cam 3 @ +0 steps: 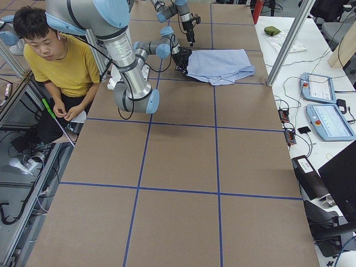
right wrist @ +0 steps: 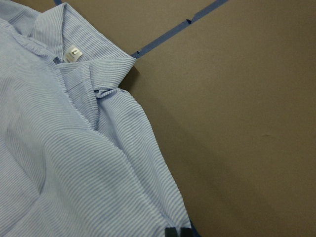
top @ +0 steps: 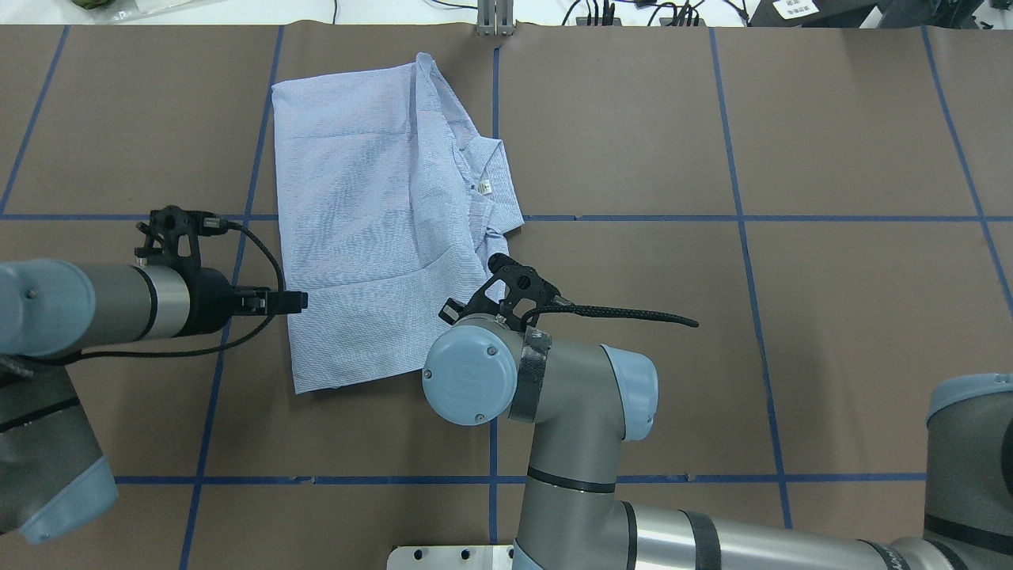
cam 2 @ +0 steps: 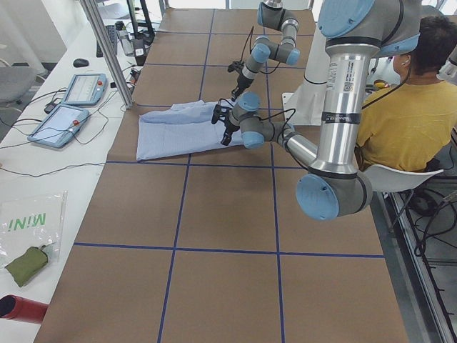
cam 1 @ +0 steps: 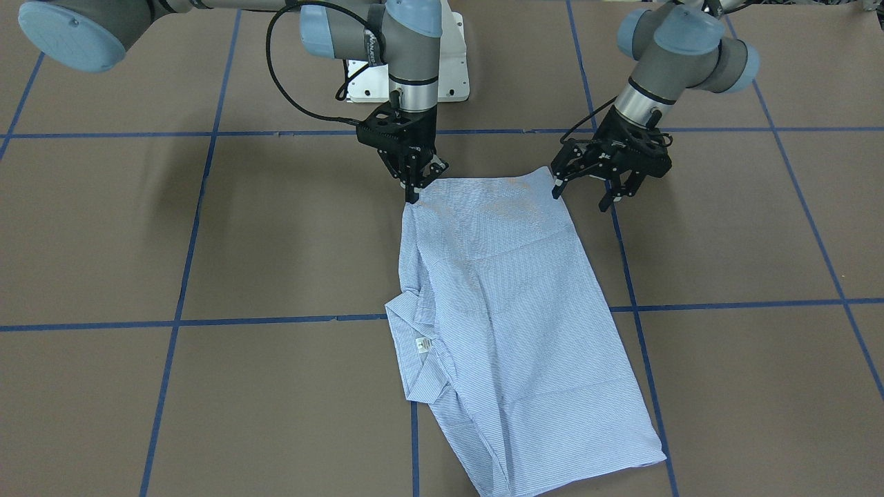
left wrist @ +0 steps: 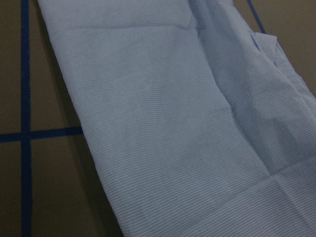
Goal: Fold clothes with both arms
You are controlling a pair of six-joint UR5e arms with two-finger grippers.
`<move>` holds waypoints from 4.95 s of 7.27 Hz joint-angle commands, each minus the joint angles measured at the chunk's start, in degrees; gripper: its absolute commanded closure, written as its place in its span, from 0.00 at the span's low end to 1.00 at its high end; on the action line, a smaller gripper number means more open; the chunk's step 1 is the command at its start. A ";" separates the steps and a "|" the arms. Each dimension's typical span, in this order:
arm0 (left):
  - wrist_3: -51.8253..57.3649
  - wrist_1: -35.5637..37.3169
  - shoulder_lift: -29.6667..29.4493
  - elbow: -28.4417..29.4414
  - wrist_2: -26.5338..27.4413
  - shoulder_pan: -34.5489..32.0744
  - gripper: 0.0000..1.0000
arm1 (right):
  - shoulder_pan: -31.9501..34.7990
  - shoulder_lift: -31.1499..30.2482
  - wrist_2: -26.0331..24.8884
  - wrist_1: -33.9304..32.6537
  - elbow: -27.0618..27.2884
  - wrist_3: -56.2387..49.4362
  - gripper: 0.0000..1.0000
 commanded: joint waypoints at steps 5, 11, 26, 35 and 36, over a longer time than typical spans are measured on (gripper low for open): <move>-8.85 0.27 0.50 1.35 6.43 8.36 0.51 | 0.00 -0.49 -0.05 0.07 0.88 0.00 1.00; -8.76 0.27 -0.11 0.21 6.08 10.38 1.00 | 0.00 -3.46 -0.05 0.07 4.29 -0.09 1.00; -11.14 19.16 -10.20 -19.42 1.95 10.15 1.00 | -6.53 -10.59 -13.68 -24.66 35.71 -1.29 1.00; 2.29 13.47 -28.50 21.27 9.24 -2.79 1.00 | 9.92 -1.90 -6.56 6.84 -5.43 -14.14 1.00; 6.05 13.11 -28.51 21.30 9.07 -4.37 1.00 | 11.06 -1.72 -5.07 6.84 -5.62 -15.63 1.00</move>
